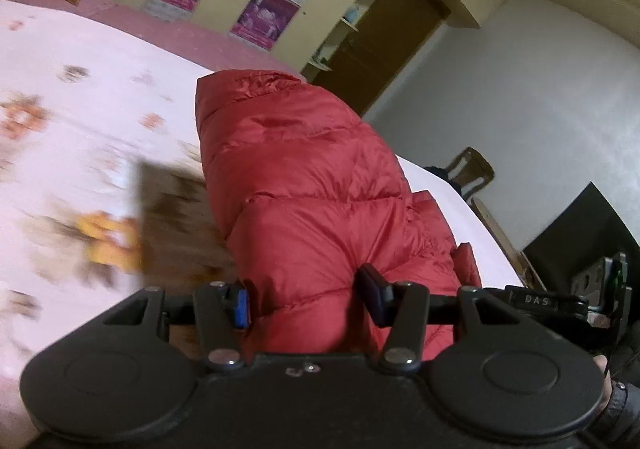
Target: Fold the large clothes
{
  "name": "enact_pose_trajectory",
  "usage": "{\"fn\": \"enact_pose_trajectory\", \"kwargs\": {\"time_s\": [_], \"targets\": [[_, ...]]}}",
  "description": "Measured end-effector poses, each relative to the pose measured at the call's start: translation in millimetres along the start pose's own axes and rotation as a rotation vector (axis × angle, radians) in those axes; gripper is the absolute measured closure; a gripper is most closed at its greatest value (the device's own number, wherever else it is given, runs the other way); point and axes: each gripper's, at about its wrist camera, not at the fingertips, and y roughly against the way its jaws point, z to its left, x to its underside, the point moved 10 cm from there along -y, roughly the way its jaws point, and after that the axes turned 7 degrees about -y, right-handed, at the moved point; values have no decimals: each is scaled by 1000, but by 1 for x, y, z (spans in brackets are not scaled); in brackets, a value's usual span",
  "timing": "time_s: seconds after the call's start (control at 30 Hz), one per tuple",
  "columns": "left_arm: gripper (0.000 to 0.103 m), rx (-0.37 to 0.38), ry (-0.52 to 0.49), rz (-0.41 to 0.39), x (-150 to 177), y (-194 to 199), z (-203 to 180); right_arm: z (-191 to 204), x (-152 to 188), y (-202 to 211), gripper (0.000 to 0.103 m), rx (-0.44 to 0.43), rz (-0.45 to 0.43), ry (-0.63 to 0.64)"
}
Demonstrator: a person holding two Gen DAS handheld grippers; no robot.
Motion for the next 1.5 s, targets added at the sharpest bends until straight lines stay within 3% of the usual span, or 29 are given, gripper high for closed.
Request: {"fn": "enact_pose_trajectory", "kwargs": {"time_s": [0.33, 0.6, 0.73, 0.97, 1.07, 1.13, 1.23, 1.33, 1.43, 1.5], "targets": [[52, -90, -11, -13, -24, 67, 91, 101, 26, -93, 83, -83, 48, 68], [52, -146, 39, 36, -29, 78, 164, 167, 32, -171, 83, -82, 102, 124], [52, -159, 56, 60, -25, 71, 184, 176, 41, -196, 83, -47, 114, 157], [48, -159, 73, 57, -18, 71, 202, 151, 53, -215, 83, 7, 149, 144], [31, -198, 72, 55, -20, 69, 206, 149, 54, -214, 83, 12, 154, 149], [30, -227, 66, 49, -21, 76, 209, 151, 52, -209, 82, 19, 154, 163], [43, -279, 43, -13, -26, 105, 202, 155, 38, -181, 57, 86, 68, 231], [50, -292, -36, -80, -34, 130, 185, 176, 28, -149, 58, 37, -2, 334], [56, -267, -136, -35, -38, 111, 166, 201, 34, -157, 85, 24, 5, 484], [56, -272, -168, -5, -40, 92, 163, 206, 41, -176, 87, 41, 46, 518]]}}
